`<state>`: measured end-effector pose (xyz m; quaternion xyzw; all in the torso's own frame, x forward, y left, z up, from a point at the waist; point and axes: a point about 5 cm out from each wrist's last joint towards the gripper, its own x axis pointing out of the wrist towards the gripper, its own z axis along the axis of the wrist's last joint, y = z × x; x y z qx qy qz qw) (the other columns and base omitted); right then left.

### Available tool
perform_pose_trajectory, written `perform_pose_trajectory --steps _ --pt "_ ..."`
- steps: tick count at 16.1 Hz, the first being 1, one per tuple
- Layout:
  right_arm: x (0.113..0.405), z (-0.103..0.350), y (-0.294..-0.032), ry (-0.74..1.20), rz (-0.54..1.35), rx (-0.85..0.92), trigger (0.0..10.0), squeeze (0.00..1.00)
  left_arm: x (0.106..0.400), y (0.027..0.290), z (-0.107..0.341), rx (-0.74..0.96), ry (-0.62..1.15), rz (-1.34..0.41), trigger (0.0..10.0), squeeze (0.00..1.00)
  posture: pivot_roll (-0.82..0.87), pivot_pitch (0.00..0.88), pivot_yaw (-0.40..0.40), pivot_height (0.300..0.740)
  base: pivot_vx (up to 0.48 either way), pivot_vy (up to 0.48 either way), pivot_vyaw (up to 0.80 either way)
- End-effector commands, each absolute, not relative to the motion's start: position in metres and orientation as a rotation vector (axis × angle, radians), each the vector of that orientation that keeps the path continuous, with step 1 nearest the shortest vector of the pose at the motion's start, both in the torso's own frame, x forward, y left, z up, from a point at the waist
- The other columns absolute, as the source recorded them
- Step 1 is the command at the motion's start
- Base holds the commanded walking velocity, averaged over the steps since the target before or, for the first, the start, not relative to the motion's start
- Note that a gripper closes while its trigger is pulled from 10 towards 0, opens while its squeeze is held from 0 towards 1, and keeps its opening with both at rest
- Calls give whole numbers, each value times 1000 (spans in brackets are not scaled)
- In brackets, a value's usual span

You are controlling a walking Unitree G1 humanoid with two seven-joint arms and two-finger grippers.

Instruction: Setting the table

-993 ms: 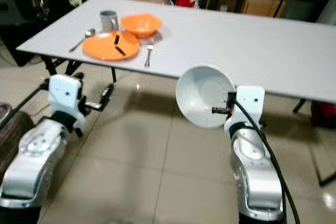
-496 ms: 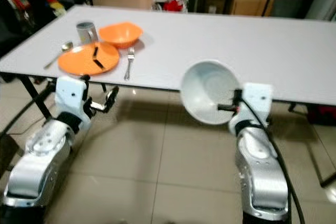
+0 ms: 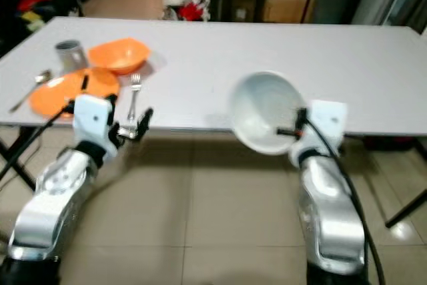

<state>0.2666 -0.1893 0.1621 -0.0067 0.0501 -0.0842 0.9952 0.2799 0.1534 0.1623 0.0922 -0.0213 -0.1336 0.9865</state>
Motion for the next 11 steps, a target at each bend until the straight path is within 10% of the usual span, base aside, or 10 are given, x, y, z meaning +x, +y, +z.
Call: perform_pose_trajectory --steps 1,11 --pt "271 170 -174 54 -108 12 10000 0 280 163 162 191 -33 -242 10000 0 89 0 5 740 368 0 0" --pt "271 171 -160 64 -17 3 10000 0 282 162 157 177 -24 -219 10000 0 60 0 8 740 370 0 0"
